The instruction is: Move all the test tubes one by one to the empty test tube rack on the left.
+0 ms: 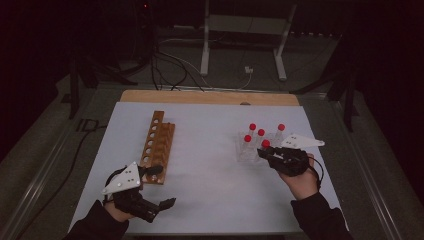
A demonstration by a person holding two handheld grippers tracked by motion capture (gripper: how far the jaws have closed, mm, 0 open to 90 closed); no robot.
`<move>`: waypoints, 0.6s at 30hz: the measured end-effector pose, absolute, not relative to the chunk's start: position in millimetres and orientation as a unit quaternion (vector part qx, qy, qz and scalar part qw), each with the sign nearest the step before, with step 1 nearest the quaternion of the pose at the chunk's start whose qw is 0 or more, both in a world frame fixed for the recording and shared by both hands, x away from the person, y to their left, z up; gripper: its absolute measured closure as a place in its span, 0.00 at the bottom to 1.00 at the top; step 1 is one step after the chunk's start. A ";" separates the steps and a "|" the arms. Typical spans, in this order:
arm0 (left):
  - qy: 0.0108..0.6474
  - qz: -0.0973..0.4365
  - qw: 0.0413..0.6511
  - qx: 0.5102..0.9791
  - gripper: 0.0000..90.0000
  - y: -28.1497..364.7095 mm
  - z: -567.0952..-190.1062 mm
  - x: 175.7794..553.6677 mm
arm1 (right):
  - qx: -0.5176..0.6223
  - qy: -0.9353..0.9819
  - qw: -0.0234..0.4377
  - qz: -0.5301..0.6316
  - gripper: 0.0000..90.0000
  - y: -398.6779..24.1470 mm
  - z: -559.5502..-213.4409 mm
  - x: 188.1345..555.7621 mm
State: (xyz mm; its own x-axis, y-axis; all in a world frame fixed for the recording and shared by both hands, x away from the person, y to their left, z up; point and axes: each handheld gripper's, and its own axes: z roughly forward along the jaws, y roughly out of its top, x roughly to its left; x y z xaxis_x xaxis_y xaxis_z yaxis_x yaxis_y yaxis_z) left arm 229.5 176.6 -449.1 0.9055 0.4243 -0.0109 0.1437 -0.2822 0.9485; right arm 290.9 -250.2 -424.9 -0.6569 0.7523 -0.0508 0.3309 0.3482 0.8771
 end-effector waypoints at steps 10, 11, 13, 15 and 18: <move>0.158 0.111 0.567 0.800 0.01 150.2 -437.9 238.4 | 0.322 0.803 0.211 0.455 0.84 -229.8 -439.3 282.6; 0.154 0.108 0.567 0.802 0.01 147.7 -436.8 239.3 | 0.317 0.806 0.209 0.455 0.84 -227.6 -440.5 281.7; 0.149 0.107 0.567 0.803 0.01 142.8 -434.5 240.6 | 0.309 0.809 0.204 0.457 0.84 -222.1 -442.4 279.0; 0.144 0.106 0.569 0.803 0.01 137.7 -432.4 241.7 | 0.308 0.810 0.201 0.457 0.84 -220.5 -442.7 278.0; 0.138 0.102 0.569 0.804 0.01 130.6 -429.3 244.1 | 0.299 0.815 0.197 0.456 0.84 -215.3 -444.7 275.6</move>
